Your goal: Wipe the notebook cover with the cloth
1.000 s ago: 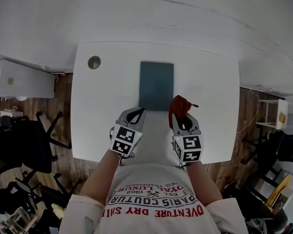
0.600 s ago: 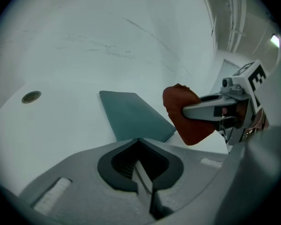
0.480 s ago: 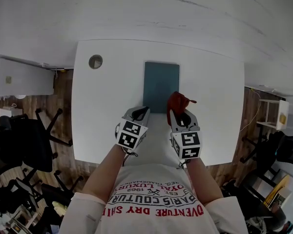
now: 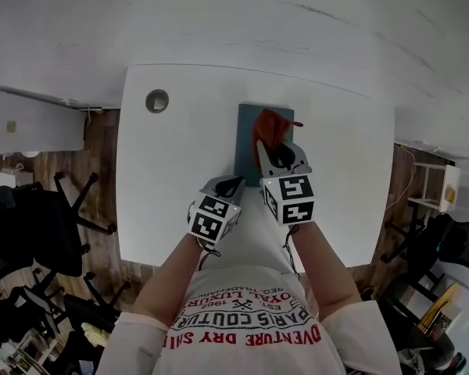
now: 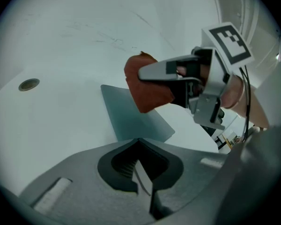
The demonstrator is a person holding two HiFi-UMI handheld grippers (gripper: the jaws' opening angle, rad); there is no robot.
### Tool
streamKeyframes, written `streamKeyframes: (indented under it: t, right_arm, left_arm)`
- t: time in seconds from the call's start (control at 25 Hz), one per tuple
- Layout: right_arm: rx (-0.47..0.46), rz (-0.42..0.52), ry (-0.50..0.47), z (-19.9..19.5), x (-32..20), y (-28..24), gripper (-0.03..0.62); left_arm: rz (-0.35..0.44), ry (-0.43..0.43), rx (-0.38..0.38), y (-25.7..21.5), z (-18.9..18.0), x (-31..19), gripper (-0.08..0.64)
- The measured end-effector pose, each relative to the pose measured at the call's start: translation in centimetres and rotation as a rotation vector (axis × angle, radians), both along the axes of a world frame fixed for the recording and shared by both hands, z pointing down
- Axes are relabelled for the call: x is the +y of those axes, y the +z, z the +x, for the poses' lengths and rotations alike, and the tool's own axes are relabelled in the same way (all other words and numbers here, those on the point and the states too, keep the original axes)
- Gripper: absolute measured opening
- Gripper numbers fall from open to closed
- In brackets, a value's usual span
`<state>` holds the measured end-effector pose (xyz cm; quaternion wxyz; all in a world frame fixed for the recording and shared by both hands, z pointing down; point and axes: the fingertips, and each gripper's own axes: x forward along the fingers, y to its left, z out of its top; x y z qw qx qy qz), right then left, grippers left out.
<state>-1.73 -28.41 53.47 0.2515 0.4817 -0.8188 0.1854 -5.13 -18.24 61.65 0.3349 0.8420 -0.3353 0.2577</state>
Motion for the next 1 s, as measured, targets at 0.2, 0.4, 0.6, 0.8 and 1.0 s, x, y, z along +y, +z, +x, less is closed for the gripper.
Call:
streamKeyframes:
  t: [0.2,0.4,0.6,0.8,1.0]
  right_arm:
    - [-0.023,-0.005,-0.041,-2.6,-3.6,0.2,0.077]
    - [-0.009,-0.098,-0.059,-4.0,-5.3,2.9,0.078]
    - [0.020,-0.144,-0.099,-5.1,-6.1,5.3,0.078]
    - [0.042,-0.151,-0.064,-4.6,-6.2,6.2,0.081]
    - [0.029,-0.169,-0.047,-4.0,-6.4,6.4,0.083]
  left_arm:
    - [-0.030,0.004,0.017,0.0,-0.1,0.0,0.009]
    - [-0.050,0.008,0.031,0.0,-0.1,0.0,0.009]
    - [-0.051,0.009,0.034,-0.1,-0.1,-0.1,0.009]
    - [-0.052,0.008,0.038,-0.2,0.0,0.0,0.009]
    - [-0.042,0.006,0.031,-0.2,0.0,-0.1,0.009]
